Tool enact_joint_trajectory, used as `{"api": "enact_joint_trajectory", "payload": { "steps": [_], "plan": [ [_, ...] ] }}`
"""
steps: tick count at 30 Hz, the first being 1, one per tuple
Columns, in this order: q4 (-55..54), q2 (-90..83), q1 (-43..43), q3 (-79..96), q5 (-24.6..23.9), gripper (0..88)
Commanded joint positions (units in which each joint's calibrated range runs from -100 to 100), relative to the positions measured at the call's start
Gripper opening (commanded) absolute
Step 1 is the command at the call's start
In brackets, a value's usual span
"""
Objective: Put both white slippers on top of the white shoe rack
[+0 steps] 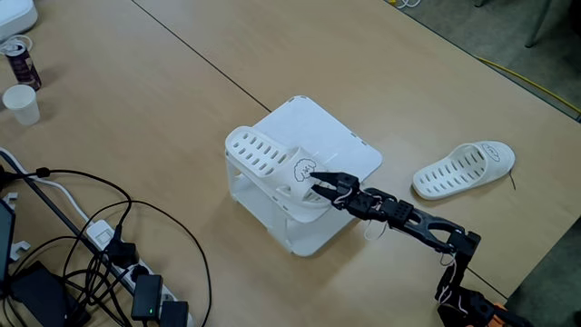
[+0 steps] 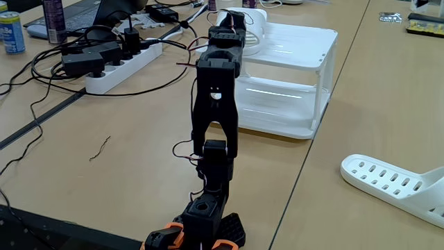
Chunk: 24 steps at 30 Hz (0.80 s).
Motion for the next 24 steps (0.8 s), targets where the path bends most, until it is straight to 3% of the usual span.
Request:
{"api": "enact_joint_trajectory", "payload": {
  "steps": [1,15,20,24],
  "plan": [
    [0.02,-7.9,-0.26,1.18,0.52,12.7],
    [-0.07,-18.59,5.58,11.28,0.52,11.8],
    [0.02,-18.25,8.13,11.1,0.52,0.3],
    [0.02,-16.74,9.52,13.0,0.52,0.8]
  ]
}}
